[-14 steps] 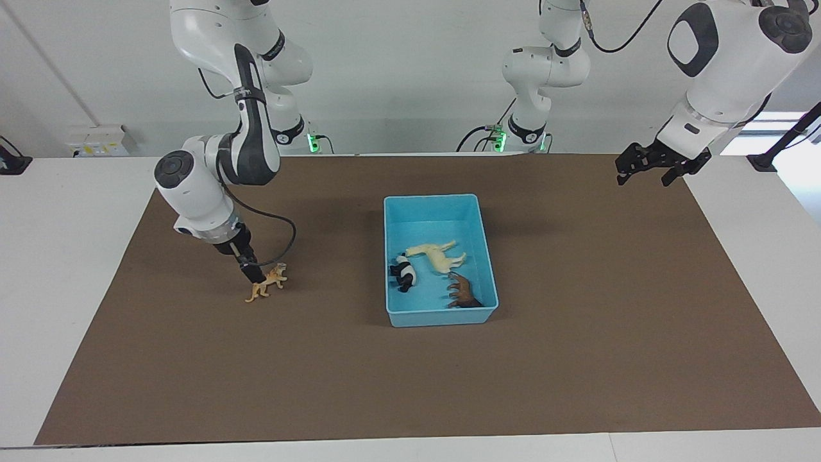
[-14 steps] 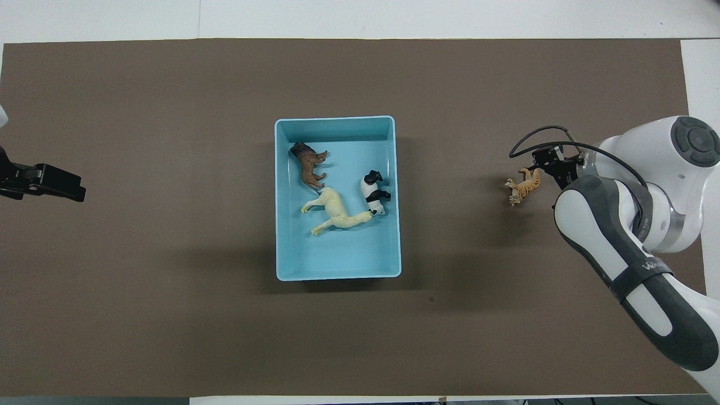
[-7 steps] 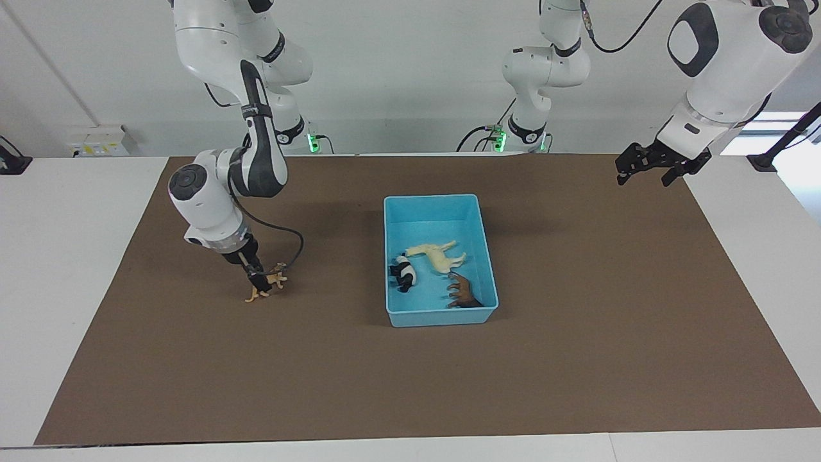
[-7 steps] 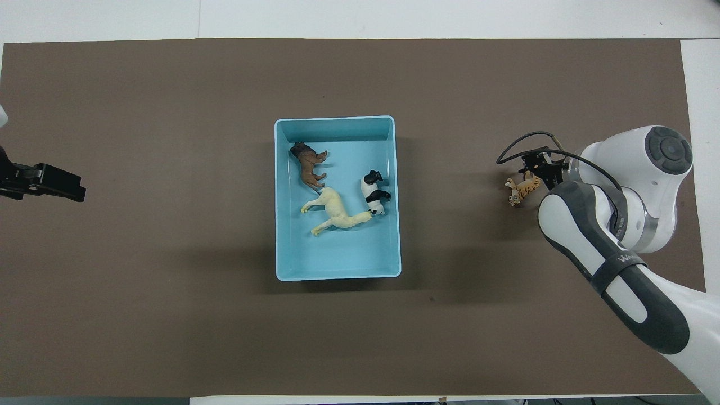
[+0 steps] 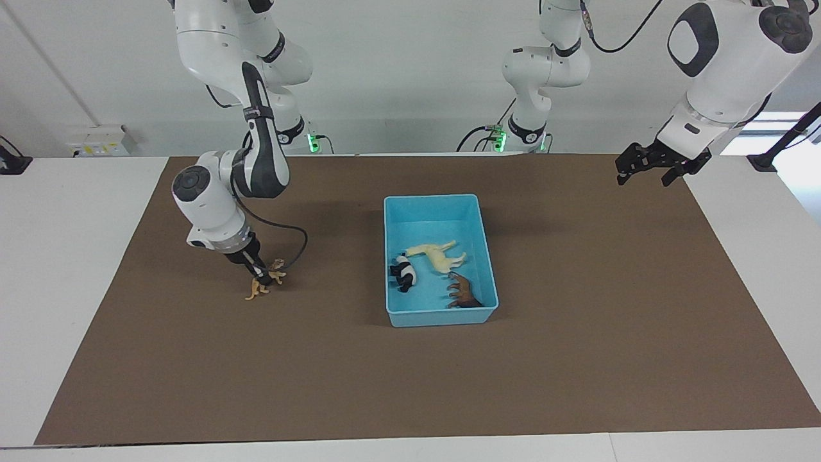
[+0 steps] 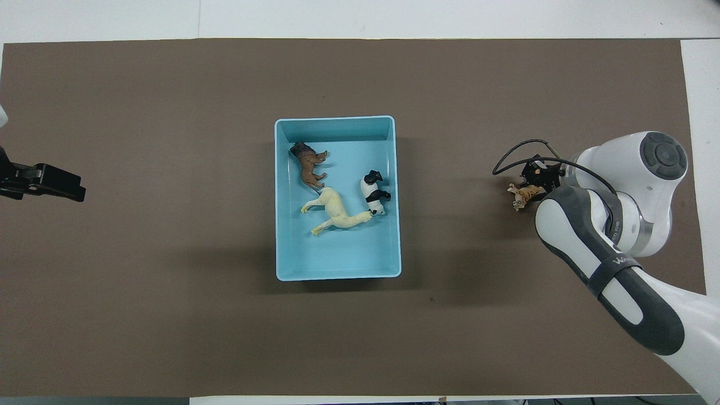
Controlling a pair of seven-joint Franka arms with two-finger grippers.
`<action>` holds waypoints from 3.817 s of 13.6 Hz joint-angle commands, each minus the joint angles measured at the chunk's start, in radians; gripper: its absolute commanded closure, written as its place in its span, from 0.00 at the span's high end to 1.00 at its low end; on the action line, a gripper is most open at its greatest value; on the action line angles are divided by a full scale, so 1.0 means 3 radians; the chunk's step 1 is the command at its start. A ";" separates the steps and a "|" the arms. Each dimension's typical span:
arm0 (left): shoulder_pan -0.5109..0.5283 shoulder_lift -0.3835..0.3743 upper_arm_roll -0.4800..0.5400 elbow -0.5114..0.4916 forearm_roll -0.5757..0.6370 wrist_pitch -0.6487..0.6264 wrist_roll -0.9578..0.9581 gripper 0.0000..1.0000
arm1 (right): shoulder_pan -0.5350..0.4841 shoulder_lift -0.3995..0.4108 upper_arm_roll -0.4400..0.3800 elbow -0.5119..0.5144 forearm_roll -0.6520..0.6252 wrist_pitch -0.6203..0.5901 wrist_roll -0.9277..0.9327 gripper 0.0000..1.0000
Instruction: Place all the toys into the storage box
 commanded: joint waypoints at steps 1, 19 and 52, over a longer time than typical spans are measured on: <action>0.0003 -0.0045 0.0011 -0.0016 -0.0038 -0.0054 0.0035 1.00 | -0.0007 -0.0053 0.0037 -0.0100 0.0066 0.0043 -0.0248 0.00; 0.0003 -0.0045 0.0011 -0.0016 -0.0038 -0.0054 0.0035 1.00 | 0.1685 0.0249 0.0196 0.1946 0.0004 -0.1128 0.0110 1.00; 0.0003 -0.0050 0.0011 -0.0016 -0.0038 -0.0054 0.0035 1.00 | -0.0339 -0.1024 -0.0019 0.1327 -0.0476 -0.2530 -0.2585 1.00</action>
